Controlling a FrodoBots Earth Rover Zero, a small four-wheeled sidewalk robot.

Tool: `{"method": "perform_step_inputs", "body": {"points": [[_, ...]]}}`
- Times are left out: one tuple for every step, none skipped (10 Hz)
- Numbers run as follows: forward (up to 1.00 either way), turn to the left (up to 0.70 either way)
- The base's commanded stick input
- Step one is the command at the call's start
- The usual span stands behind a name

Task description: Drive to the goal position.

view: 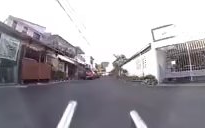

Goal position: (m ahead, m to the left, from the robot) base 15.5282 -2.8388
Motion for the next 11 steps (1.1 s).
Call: {"method": "perform_step_inputs", "body": {"points": [[1.00, 0.00], [1.00, 0.00], [1.00, 0.00], [1.00, -0.20], [1.00, -0.40], [1.00, -0.40], [1.00, -0.40], [1.00, -0.40], [1.00, -0.40], [1.00, -0.40], [1.00, -0.40]]}}
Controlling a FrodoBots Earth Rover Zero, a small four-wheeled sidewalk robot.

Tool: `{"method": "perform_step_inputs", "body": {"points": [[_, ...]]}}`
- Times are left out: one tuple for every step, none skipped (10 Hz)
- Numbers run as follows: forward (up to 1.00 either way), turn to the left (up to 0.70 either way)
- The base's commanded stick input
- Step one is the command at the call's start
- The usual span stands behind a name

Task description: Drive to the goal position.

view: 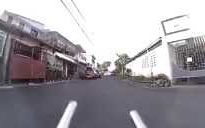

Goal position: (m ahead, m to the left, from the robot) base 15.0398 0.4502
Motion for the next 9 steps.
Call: {"method": "perform_step_inputs", "body": {"points": [[1.00, -0.40], [1.00, -0.25], [1.00, 0.00], [1.00, 0.00], [1.00, 0.00], [1.00, 0.00], [1.00, 0.00], [1.00, 0.00], [1.00, 0.00]]}}
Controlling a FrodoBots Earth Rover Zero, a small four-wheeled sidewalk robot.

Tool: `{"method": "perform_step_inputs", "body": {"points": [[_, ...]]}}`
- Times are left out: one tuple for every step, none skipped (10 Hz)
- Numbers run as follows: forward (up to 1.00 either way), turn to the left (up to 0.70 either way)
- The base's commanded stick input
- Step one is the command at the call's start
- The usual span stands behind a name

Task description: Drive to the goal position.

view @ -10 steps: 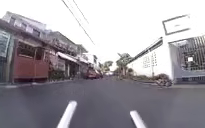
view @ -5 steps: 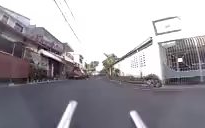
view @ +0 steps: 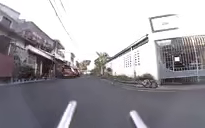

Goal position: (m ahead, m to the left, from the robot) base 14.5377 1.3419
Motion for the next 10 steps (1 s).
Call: {"method": "perform_step_inputs", "body": {"points": [[1.00, 0.00], [1.00, 0.00], [1.00, 0.00], [1.00, 0.00], [1.00, 0.00], [1.00, 0.00], [1.00, 0.00], [1.00, 0.00], [1.00, 0.00], [1.00, -0.08]]}}
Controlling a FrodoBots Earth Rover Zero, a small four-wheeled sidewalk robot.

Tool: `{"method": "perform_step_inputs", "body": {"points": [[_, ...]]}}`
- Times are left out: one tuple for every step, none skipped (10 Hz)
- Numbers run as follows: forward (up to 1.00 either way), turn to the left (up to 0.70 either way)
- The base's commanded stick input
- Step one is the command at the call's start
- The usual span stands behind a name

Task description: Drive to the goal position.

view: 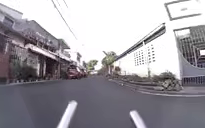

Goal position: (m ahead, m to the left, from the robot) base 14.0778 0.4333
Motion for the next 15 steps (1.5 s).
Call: {"method": "perform_step_inputs", "body": {"points": [[1.00, -0.26], [1.00, -0.38], [1.00, -0.40], [1.00, -0.40], [1.00, -0.40], [1.00, -0.40], [1.00, -0.40], [1.00, -0.40], [1.00, -0.40], [1.00, -0.40], [1.00, -0.30], [1.00, -0.04], [1.00, 0.00], [1.00, 0.00], [1.00, 0.00]]}}
